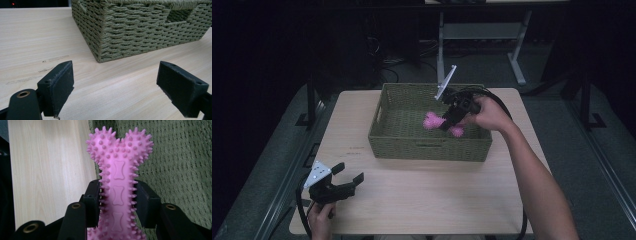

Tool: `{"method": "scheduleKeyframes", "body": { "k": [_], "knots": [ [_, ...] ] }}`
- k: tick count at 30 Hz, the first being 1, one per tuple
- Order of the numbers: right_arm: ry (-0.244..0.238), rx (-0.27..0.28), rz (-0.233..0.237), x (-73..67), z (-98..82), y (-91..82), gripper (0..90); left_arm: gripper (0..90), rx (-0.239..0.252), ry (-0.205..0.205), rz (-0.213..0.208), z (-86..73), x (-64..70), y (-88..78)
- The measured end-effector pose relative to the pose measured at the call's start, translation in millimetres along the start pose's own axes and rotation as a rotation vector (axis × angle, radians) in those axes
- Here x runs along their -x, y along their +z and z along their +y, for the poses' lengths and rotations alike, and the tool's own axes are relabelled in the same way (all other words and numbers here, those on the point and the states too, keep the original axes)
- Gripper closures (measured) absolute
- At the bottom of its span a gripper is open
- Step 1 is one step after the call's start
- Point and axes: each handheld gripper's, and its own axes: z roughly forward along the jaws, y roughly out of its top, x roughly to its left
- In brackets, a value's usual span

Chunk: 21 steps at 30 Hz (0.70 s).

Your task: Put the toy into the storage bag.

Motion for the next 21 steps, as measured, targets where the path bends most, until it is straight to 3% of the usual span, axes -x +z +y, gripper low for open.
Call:
{"method": "scheduleKeyframes", "body": {
  "k": [21],
  "knots": [
    [0.072,-0.003,0.029,33.2,-11.8,19.6,57.9,13.9,-0.009,0.001,0.003,0.7,1.2,2.5]
  ]
}}
